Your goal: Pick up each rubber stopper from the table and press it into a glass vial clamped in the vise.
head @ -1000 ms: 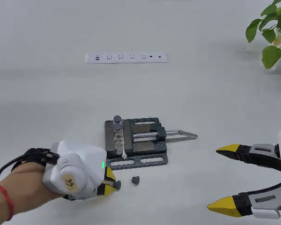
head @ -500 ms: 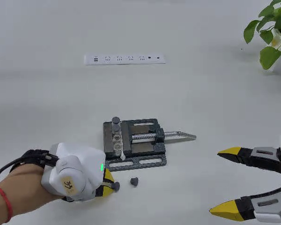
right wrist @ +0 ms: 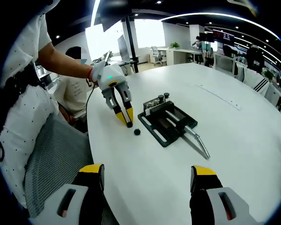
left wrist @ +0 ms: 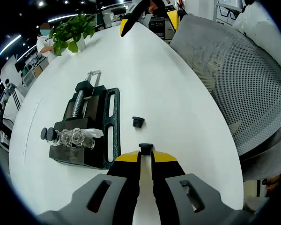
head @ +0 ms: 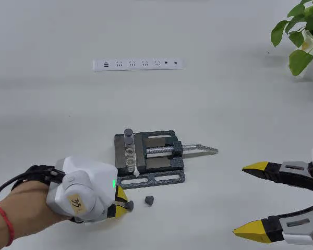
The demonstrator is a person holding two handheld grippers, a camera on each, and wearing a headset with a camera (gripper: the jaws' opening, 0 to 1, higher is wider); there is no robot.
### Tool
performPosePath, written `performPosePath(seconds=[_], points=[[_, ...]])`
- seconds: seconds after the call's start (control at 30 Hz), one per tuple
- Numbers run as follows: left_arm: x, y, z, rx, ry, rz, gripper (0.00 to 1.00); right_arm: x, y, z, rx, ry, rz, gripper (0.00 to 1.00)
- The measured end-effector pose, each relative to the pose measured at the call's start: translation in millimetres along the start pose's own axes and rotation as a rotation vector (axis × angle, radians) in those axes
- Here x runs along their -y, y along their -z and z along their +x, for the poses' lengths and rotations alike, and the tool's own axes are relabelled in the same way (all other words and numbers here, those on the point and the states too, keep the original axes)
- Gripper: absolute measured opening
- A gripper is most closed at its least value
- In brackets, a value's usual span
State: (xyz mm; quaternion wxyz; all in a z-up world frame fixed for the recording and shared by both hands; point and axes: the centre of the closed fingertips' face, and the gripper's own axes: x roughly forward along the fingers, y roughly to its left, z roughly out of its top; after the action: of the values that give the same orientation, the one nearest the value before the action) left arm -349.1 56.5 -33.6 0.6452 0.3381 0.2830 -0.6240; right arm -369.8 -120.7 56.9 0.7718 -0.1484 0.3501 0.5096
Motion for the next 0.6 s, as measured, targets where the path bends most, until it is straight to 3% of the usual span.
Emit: performPosePath(seconds=[0.6], points=[[-1.6,0.4,1.1,0.007,-0.005,-0.008,0.05,-3.1,-1.8,0.8,0.000,-0.006,0.000,0.73]])
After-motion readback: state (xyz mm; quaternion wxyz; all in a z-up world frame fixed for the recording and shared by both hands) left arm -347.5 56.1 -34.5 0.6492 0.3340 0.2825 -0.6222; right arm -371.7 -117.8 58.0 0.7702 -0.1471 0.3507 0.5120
